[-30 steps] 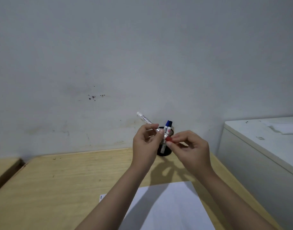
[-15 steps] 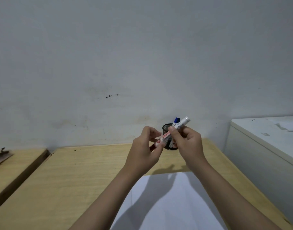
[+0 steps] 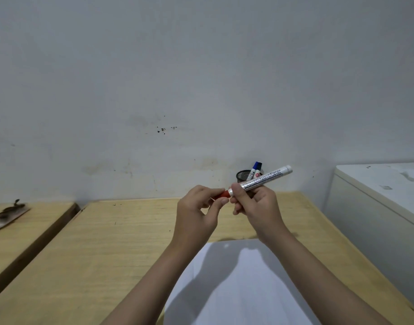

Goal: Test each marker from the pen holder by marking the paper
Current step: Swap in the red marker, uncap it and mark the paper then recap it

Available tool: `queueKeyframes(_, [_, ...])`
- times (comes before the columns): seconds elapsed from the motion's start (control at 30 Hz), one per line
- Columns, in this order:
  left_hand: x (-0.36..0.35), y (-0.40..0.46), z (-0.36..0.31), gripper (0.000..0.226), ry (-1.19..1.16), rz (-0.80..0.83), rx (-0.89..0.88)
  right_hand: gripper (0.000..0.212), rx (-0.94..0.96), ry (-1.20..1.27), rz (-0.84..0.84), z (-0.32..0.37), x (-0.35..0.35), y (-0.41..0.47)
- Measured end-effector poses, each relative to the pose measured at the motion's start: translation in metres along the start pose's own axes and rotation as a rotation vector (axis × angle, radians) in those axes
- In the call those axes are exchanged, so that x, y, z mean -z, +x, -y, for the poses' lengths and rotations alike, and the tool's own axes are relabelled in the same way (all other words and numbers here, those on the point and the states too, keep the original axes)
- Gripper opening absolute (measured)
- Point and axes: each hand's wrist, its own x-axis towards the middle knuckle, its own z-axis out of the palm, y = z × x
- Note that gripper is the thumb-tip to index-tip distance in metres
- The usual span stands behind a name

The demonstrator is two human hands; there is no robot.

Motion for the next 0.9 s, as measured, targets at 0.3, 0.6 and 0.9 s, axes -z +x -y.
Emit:
queueKeyframes(0.3, [0.007, 0.004, 0.013, 0.016, -0.107, 0.036, 0.143, 0.026, 0.115, 0.032, -0.045, -0.012, -0.005, 0.004])
queueKeyframes(0.6, [0.044, 0.008, 0.103, 0.008, 0.1, 0.104, 0.543, 0.027, 0.099, 0.015, -0.098, -0.031, 0.016, 0.023])
queueKeyframes(0.9, [0.032, 0.013, 0.147, 0.015, 0.368, 0.558, 0.649, 0.012, 0.028, -0.072, 0.007, -0.059, 0.015, 0.013])
